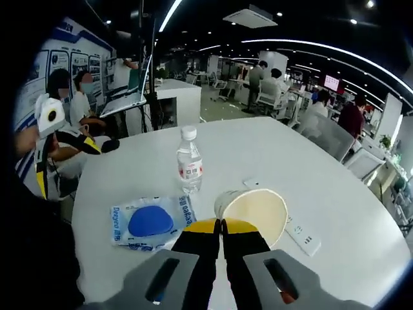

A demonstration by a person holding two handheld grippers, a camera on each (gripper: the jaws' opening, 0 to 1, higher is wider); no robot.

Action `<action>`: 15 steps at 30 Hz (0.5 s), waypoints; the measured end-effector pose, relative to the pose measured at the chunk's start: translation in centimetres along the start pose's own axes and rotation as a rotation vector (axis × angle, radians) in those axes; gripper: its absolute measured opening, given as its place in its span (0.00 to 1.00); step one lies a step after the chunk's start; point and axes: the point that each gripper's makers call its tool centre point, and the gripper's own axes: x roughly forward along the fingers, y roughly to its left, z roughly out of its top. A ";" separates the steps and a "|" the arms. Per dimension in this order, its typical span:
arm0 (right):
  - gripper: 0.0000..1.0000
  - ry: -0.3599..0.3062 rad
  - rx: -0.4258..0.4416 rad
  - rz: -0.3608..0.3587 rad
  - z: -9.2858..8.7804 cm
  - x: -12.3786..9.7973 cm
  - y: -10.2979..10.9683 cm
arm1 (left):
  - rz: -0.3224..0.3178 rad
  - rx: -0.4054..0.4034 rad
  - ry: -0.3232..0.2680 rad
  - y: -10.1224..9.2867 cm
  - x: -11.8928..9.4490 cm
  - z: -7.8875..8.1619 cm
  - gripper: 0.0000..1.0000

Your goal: Arrange the tabletop items into an orderly group along one side of the table until the central work area is clear of visible clutter.

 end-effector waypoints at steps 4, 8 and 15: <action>0.00 0.024 -0.022 0.020 0.0 1.0 -0.1 | -0.005 0.007 0.019 0.0 0.1 -0.4 0.99; 0.00 0.065 -0.078 0.044 0.1 1.9 0.4 | -0.011 0.008 0.018 -0.2 0.2 -0.3 0.99; 0.00 0.139 -0.170 0.086 0.0 3.6 1.6 | -0.016 0.008 0.021 -0.3 0.3 -0.3 0.99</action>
